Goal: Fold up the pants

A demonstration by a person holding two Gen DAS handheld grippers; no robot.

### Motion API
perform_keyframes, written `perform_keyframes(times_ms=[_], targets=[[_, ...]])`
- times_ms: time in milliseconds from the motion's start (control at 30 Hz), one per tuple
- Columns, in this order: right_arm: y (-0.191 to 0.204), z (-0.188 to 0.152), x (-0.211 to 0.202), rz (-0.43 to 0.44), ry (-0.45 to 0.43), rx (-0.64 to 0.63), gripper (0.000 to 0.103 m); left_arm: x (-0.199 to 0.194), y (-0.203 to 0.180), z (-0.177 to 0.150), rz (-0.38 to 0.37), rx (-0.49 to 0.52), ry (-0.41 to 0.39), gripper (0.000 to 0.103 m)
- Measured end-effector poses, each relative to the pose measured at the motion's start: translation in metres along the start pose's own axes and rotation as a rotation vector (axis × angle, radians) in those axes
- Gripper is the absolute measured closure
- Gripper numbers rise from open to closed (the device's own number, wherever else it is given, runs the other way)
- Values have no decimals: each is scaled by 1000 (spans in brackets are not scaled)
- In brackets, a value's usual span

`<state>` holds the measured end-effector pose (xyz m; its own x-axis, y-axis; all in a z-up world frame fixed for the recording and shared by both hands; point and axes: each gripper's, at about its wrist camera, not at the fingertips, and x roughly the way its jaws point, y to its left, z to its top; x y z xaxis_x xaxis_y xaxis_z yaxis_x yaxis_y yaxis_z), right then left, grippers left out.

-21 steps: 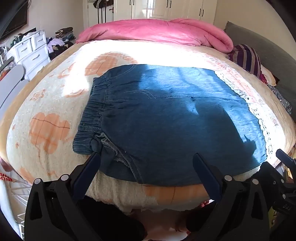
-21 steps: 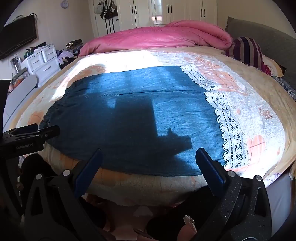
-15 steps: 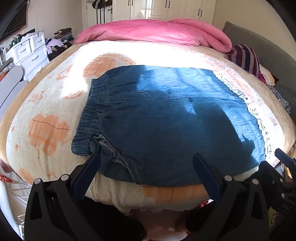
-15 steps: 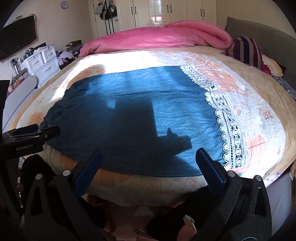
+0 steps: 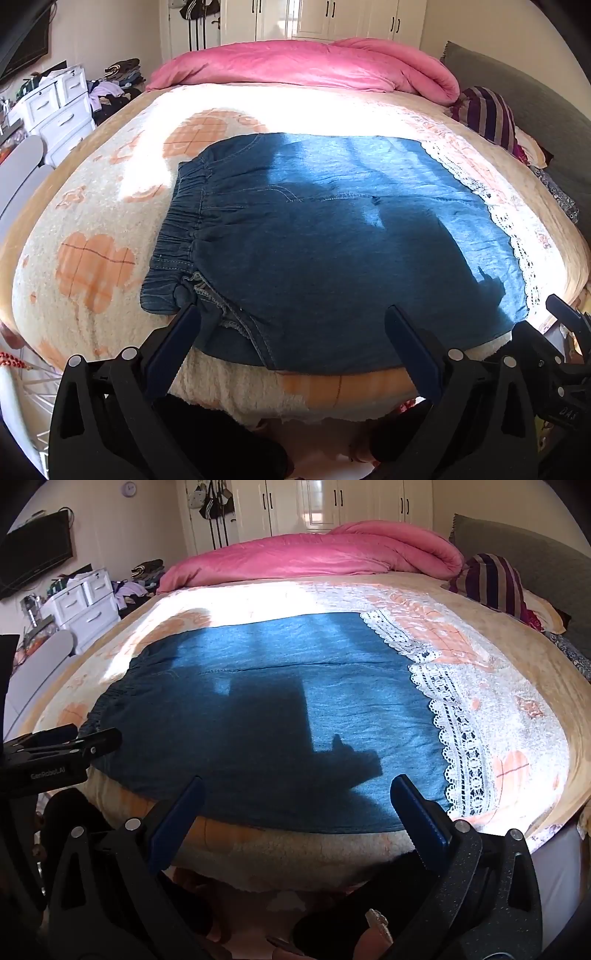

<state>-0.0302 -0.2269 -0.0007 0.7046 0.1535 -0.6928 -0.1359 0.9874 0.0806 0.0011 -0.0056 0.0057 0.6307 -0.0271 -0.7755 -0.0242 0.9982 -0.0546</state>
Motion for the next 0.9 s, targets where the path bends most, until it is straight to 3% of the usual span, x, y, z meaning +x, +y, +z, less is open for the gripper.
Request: perform_keyframes(times_ms=[900], targets=[[1,-2,1,-10,15,4,8,-5,-5,1,-3,11,-13,4]])
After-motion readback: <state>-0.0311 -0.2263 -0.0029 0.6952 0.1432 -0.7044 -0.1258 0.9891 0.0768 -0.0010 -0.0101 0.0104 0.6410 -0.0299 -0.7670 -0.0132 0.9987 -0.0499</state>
